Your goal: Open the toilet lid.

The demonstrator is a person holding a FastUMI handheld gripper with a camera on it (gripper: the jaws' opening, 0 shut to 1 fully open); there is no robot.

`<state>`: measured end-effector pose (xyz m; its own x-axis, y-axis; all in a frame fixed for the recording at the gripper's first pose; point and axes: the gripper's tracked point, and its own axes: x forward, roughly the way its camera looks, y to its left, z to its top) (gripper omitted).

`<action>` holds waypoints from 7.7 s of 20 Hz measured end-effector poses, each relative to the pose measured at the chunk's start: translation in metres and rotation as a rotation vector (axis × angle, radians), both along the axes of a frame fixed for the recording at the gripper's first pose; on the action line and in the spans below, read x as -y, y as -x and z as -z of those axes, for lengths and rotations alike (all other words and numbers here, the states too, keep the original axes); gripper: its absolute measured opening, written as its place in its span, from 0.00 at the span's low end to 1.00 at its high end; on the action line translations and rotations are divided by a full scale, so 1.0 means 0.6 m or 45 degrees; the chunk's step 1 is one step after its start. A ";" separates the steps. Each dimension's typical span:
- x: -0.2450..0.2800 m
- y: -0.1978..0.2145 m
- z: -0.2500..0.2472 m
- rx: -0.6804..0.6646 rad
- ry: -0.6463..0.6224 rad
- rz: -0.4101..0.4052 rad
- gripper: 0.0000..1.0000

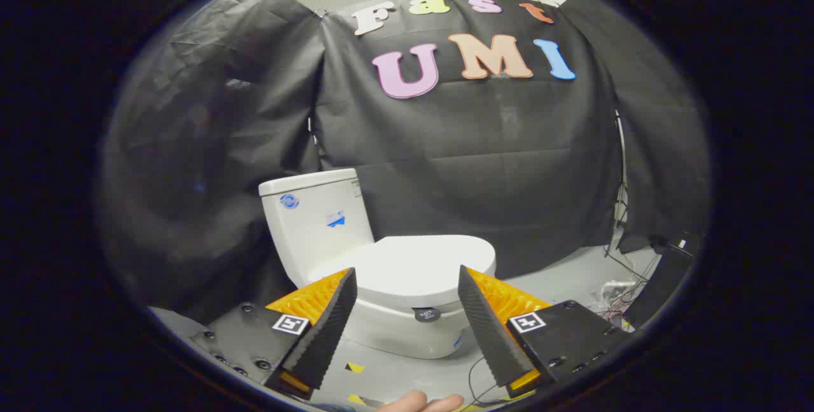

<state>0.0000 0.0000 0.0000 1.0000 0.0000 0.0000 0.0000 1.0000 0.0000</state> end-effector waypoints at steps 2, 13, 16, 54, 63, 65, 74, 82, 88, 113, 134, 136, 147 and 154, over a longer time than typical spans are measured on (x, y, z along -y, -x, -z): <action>0.008 0.003 -0.013 0.025 0.002 0.025 0.98; 0.027 -0.014 0.022 -0.024 0.021 0.032 0.98; 0.042 -0.014 0.028 -0.016 -0.008 0.046 0.98; 0.054 -0.259 0.311 -0.326 -1.746 0.404 0.09; 0.048 -0.253 0.285 -0.400 -1.578 0.442 0.01; 0.041 -0.254 0.261 -0.407 -1.519 0.420 0.01; 0.009 -0.253 0.144 -0.354 -1.233 0.443 0.00; -0.037 -0.268 0.061 -0.282 -1.021 0.439 0.00; -0.068 -0.278 0.019 -0.286 -0.870 0.463 0.00; -0.302 -0.359 -0.141 -0.315 -0.140 0.400 0.00; -0.512 -0.456 -0.168 -0.205 0.228 0.221 0.00; -0.518 -0.459 -0.169 -0.188 0.221 0.233 0.03; -0.566 -0.482 -0.168 -0.156 0.488 0.222 0.13; -0.634 -0.464 -0.198 -0.068 0.705 0.085 0.79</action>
<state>0.2781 0.3802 0.1190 0.9964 -0.0778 -0.0323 0.0492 0.8487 -0.5266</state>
